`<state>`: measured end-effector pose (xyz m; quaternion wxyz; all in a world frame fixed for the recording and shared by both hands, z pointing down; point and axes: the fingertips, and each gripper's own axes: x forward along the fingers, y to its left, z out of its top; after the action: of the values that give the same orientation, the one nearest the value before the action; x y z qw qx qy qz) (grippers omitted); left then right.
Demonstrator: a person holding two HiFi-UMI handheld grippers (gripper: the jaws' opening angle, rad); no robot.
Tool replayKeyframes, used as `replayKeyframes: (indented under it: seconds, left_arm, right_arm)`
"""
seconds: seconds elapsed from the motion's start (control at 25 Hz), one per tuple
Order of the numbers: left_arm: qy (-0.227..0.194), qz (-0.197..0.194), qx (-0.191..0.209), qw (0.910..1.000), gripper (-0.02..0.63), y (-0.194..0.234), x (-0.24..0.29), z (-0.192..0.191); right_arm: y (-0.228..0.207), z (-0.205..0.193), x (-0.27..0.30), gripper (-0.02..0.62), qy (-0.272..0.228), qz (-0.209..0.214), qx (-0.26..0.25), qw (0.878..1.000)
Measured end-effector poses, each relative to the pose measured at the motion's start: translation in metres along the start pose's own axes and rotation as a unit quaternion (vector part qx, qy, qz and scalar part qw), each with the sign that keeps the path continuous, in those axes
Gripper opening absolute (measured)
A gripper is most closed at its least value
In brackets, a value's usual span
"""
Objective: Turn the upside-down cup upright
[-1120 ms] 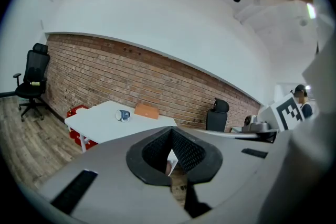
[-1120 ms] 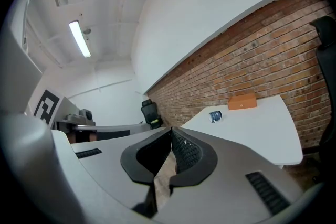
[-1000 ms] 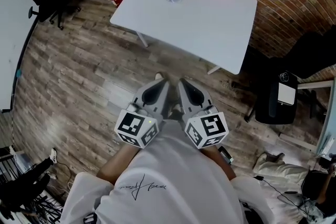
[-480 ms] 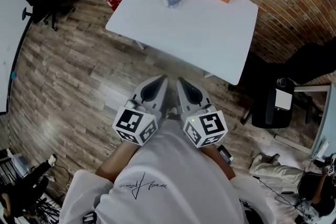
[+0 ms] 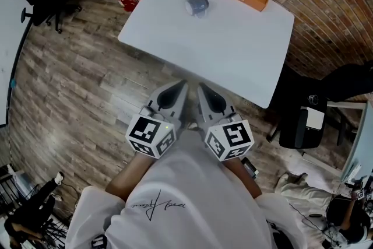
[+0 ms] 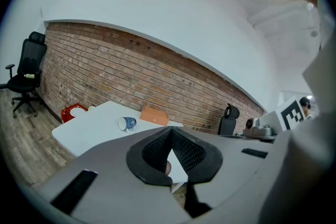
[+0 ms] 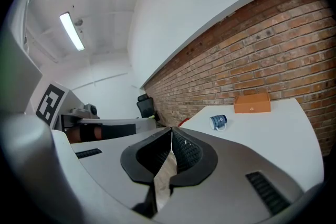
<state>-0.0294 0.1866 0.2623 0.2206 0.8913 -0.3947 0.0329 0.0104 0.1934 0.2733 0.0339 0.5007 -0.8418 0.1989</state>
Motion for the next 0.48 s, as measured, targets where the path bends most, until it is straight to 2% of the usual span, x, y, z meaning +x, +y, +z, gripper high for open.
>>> replayKeyframes:
  seconds: [0.48]
  left_arm:
    - [-0.009,-0.024,-0.018,0.9995,0.009,0.063,0.04,0.041]
  right_arm:
    - [-0.012,0.035,0.068,0.021,0.012,-0.031,-0.026,0.999]
